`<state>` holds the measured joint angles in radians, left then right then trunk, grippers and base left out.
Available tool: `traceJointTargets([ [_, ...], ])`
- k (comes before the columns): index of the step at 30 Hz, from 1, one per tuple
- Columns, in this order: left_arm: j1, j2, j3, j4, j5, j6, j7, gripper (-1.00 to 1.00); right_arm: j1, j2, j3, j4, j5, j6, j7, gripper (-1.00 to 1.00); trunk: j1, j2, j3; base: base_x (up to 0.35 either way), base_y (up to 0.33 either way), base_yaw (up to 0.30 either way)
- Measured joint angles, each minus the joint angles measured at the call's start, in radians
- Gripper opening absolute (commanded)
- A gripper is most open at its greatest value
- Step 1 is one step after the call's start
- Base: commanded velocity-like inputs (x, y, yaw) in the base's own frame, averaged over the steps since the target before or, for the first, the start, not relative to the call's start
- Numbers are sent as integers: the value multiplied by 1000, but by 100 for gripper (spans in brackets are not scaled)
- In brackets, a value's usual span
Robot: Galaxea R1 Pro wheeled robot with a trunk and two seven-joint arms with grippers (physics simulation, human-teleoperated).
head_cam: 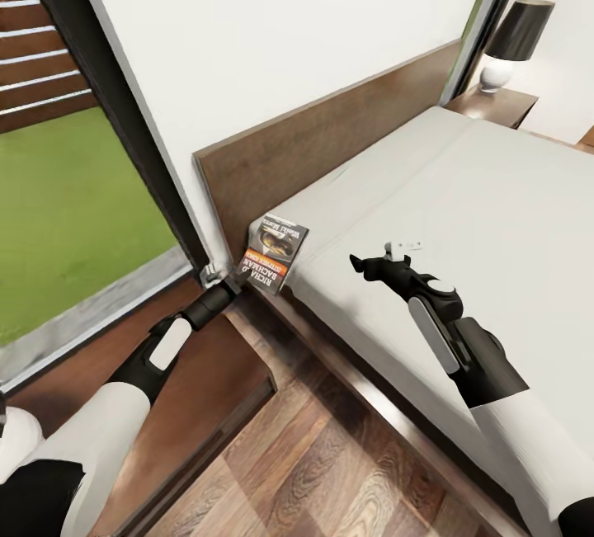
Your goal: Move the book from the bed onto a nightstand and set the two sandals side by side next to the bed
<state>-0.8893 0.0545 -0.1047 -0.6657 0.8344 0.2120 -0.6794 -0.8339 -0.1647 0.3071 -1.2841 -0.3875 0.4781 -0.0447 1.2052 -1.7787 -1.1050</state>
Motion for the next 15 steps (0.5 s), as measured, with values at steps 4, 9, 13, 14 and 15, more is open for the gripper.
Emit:
traceJointTargets([
  [4, 0, 0, 0, 0, 0, 0, 1, -100, 0, 0, 1, 0, 0, 0, 0, 100, 0, 0, 6, 0, 0, 135],
  [9, 0, 0, 0, 0, 0, 0, 1, -100, 0, 0, 1, 0, 0, 0, 0, 100, 0, 0, 14, 0, -15, 135],
  [13, 0, 0, 0, 0, 1, 0, 0, -100, 0, 0, 1, 0, 0, 1, 0, 100, 0, 0, 20, 0, -82, 135],
  [14, 0, 0, 0, -1, 1, 0, 0, -100, 0, 0, 1, 0, 0, 1, 1, 100, 0, 0, 21, 0, -93, 135],
  [15, 0, 0, 0, -1, 1, 0, 0, -100, 0, 0, 1, 0, 0, 1, 1, 100, 0, 0, 23, 0, -103, 135],
])
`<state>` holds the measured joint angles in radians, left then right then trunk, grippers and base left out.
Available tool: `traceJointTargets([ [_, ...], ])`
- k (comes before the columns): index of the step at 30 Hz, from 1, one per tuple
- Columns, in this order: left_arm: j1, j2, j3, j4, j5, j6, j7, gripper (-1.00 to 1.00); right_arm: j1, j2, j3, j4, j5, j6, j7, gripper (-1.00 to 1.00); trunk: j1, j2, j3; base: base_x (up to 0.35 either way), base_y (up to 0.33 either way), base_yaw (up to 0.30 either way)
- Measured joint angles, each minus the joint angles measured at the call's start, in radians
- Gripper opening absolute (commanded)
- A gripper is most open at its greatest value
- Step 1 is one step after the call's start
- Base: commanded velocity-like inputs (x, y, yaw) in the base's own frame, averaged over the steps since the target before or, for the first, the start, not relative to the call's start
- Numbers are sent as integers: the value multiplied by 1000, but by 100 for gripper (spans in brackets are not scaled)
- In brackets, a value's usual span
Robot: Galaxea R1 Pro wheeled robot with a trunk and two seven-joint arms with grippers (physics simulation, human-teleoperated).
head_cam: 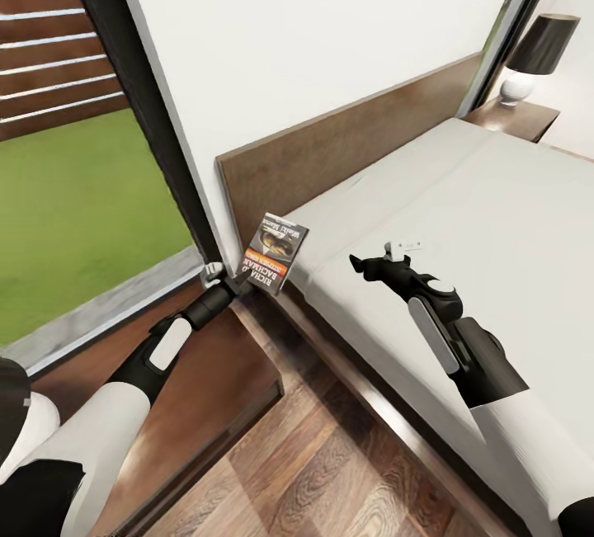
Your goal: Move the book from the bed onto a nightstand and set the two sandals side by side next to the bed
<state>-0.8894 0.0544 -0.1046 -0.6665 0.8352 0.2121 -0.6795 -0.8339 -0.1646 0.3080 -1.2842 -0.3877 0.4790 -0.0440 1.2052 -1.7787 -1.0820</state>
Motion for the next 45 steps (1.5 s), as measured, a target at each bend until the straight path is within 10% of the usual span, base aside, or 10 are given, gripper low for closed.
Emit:
traceJointTargets([
  [45, 1, -1, 0, -1, -3, -3, 0, -100, 0, 0, 0, -1, 0, -1, 0, 100, 0, 0, 33, -2, -22, 150],
])
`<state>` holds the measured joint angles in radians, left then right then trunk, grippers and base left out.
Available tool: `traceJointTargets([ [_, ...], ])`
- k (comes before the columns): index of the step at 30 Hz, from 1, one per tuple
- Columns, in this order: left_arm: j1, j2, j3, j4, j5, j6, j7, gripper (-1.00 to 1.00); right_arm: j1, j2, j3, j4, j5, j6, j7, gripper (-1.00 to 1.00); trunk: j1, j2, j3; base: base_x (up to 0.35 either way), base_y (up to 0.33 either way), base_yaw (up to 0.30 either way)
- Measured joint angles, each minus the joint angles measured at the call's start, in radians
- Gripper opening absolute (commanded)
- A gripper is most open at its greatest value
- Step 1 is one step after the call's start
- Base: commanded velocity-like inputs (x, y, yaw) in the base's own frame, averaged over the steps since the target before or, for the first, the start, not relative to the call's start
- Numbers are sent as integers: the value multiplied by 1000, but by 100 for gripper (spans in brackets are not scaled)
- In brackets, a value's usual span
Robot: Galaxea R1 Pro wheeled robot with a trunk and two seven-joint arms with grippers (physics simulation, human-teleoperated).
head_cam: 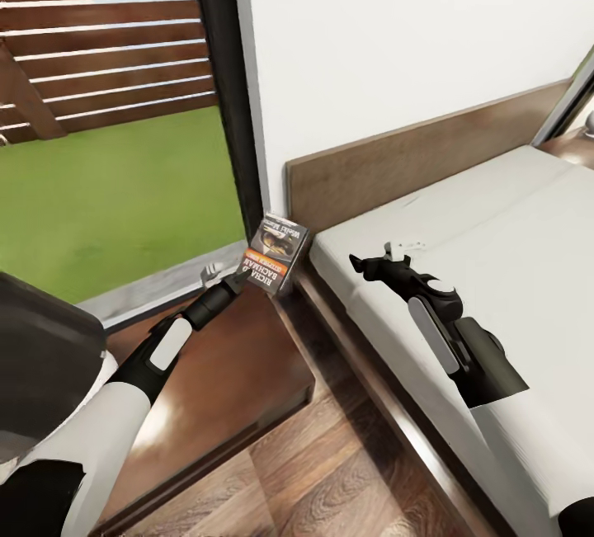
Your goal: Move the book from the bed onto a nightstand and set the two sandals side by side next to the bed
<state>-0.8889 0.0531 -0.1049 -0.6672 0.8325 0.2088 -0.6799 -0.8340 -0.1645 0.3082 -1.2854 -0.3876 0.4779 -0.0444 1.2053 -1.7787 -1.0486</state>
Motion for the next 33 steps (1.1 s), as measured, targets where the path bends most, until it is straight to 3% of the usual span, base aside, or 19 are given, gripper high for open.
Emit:
traceJointTargets([
  [10, 0, 1, 0, 0, 0, 0, 0, -100, 0, 0, 0, 0, 0, 0, 3, 100, 0, 0, 6, -134, 0, 202],
  [33, 0, 0, 0, -1, 0, 0, 0, -100, 0, 0, 0, -1, -1, 0, 9, 100, 0, 0, 7, -91, -34, 9],
])
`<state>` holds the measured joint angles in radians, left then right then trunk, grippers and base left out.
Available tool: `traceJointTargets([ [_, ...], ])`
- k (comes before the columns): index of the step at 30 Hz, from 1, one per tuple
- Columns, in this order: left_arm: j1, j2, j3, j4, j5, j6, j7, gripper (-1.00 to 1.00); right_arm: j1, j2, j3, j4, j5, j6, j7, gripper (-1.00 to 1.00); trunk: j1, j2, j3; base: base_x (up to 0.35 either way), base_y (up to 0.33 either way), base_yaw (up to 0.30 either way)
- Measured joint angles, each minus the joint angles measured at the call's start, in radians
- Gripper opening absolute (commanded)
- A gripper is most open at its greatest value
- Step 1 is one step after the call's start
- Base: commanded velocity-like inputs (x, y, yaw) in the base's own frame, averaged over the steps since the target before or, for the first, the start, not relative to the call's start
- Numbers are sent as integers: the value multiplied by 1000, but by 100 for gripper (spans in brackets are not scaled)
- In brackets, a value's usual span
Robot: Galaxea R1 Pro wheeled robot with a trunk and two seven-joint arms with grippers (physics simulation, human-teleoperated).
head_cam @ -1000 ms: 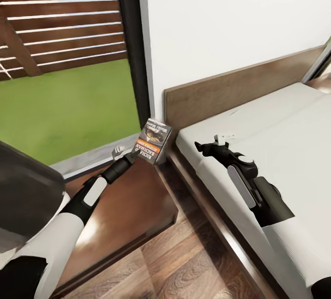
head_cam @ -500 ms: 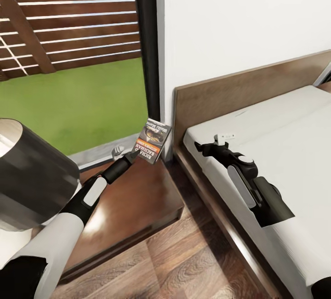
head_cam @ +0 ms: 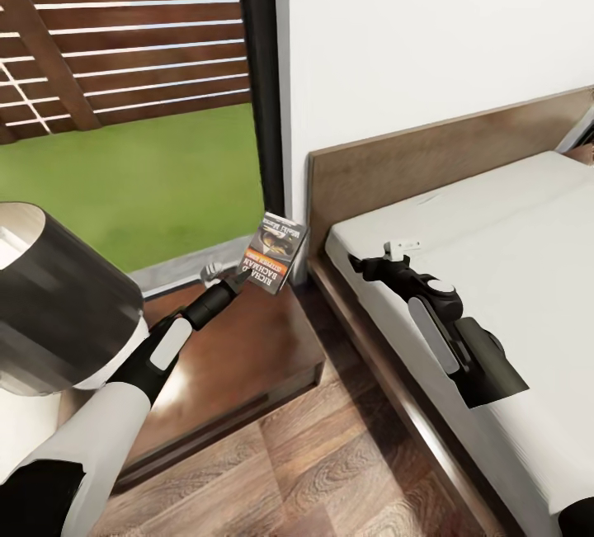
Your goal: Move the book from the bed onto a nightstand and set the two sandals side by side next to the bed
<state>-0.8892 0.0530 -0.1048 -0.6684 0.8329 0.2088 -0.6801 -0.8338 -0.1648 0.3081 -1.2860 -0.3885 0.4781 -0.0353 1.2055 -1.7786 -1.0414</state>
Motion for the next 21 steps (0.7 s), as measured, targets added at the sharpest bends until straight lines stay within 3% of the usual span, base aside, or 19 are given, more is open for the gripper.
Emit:
traceJointTargets([
  [9, 0, 0, 0, 0, 0, 0, 0, -100, 0, 0, 0, 0, 0, 0, 0, 100, 0, 0, 0, -139, -113, 11],
  [21, 0, 0, 0, 0, -1, 0, 0, -100, 0, 0, 1, 1, 0, 0, -1, 100, 0, 0, 0, -39, -27, 236],
])
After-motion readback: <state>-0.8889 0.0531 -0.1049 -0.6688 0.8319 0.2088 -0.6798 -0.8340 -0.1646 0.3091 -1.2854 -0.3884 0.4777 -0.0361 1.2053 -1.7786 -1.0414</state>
